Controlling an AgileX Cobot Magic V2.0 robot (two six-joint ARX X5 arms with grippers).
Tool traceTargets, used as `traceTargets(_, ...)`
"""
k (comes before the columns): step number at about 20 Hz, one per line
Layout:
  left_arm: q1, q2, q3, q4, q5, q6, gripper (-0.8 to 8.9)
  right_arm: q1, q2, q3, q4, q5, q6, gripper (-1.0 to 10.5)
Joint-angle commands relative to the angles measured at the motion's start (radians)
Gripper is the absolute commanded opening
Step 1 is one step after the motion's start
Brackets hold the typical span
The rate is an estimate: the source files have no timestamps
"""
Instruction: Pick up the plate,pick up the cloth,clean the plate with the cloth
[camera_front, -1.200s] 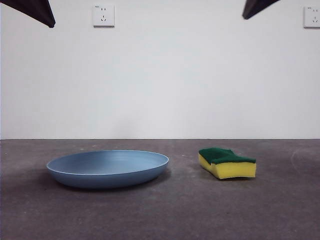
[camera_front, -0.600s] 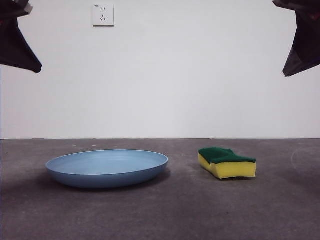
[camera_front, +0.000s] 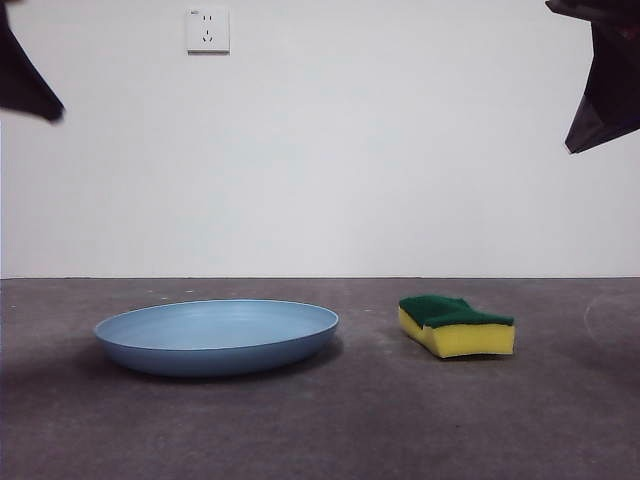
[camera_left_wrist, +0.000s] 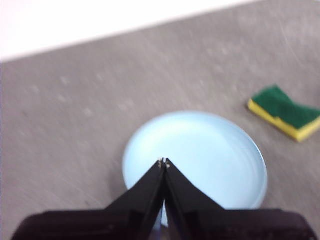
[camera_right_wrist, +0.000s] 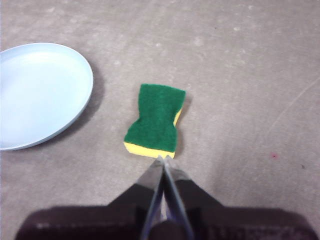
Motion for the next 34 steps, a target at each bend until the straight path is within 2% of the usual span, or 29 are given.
traceTargets(1, 0.063, -0.069, -0.004, 0.038, 0.003, 0.039, -0.03, 0.001, -0.002, -0.001, 0.006, 0.003, 0.011, 0.0)
traceTargets(3, 0.159, -0.139, -0.035, 0.081, 0.037, 0.04, -0.03, 0.001, -0.002, -0.001, 0.006, 0.003, 0.011, 0.0)
traceTargets(5, 0.278, -0.226, -0.098, 0.098, 0.159, 0.039, -0.03, 0.001, -0.002, -0.001, 0.006, 0.003, 0.011, 0.0)
traceTargets(7, 0.367, -0.306, -0.165, 0.101, 0.237, 0.036, -0.03, 0.001, -0.002, -0.001, 0.006, 0.003, 0.011, 0.0)
traceTargets(10, 0.435, -0.415, -0.267, 0.104, 0.232, 0.035, -0.03, 0.001, -0.002, -0.001, 0.005, 0.003, 0.011, 0.0)
traceTargets(14, 0.473, -0.517, -0.39, 0.114, 0.229, 0.032, -0.03, 0.001, -0.002, -0.001, 0.006, 0.003, 0.011, 0.0)
traceTargets(17, 0.492, -0.558, -0.454, 0.11, 0.228, -0.003, -0.03, 0.001, -0.002, -0.001, 0.006, 0.003, 0.011, 0.0)
traceTargets(21, 0.503, -0.588, -0.453, -0.013, 0.195, -0.019, -0.03, 0.001, -0.002, -0.001, 0.005, 0.003, 0.011, 0.0)
traceTargets(34, 0.503, -0.587, -0.453, -0.009, 0.203, -0.019, -0.03, 0.001, -0.002, 0.0, 0.005, 0.003, 0.011, 0.0)
